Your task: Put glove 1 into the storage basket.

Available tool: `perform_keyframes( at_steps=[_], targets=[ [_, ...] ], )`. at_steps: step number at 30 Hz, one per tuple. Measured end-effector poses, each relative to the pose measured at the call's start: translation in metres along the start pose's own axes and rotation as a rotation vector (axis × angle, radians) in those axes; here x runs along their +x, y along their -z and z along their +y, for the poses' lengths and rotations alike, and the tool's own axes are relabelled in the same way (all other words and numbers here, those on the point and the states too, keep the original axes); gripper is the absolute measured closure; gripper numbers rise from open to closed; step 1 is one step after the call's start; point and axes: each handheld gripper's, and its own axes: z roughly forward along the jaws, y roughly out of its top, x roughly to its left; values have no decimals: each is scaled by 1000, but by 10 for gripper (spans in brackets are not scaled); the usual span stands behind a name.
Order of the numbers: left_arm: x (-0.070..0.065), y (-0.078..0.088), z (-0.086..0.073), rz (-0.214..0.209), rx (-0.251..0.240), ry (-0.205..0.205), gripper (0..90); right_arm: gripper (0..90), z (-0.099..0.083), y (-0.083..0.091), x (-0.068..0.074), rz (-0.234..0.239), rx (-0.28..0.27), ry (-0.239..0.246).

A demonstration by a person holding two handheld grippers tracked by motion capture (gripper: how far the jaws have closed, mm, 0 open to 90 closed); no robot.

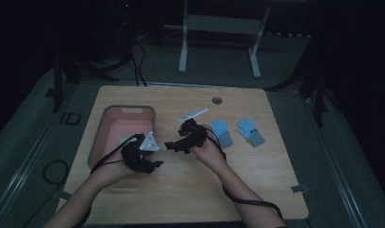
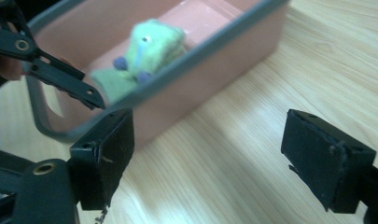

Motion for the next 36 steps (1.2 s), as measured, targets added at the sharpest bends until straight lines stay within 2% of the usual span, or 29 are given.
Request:
perform_keyframes(
  at_steps=[4,9,12,17,20,22,24,25,27,28,29,32,33,35,36],
  targets=[
    [-7,-9,7,-14,2,-7,457,152,-12,7,-6,-24,7,28],
    [-13,-19,14,-32,-2,-4,457,150,-25,19,-14,-38,-7,22],
    [-19,-25,19,-46,-12,-12,457,148,-33,25,-19,-37,-12,19],
    [-30,-31,25,-42,-16,-15,456,140,-48,36,-24,-21,-32,32],
    [-35,-35,27,-50,-23,-20,443,139,-54,40,-26,-18,-30,38],
    [-42,-40,28,-70,-49,-20,443,139,-63,45,-28,-19,-23,38],
    [-42,-40,28,-70,-49,-20,442,139,-66,46,-28,-26,-20,44],
    [-47,-46,29,-72,-52,-21,442,139,-66,46,-28,-26,-20,44],
    [-52,-52,30,-75,-46,-17,397,138,-75,50,-28,-37,-25,64],
    [-57,-57,30,-89,-43,-12,362,133,-80,51,-27,-44,-26,87],
    [-57,-57,30,-89,-43,-12,325,133,-80,51,-27,-44,-26,87],
    [-63,-65,28,-111,-42,-11,299,132,-88,55,-29,-51,-34,95],
    [-66,-69,27,-127,-49,-4,261,133,-94,57,-31,-63,-30,91],
    [-67,-71,26,-130,-49,-2,202,133,-97,59,-33,-65,-32,90],
    [-68,-73,24,-143,-44,-1,202,134,-100,61,-34,-66,-37,86]
  ],
)
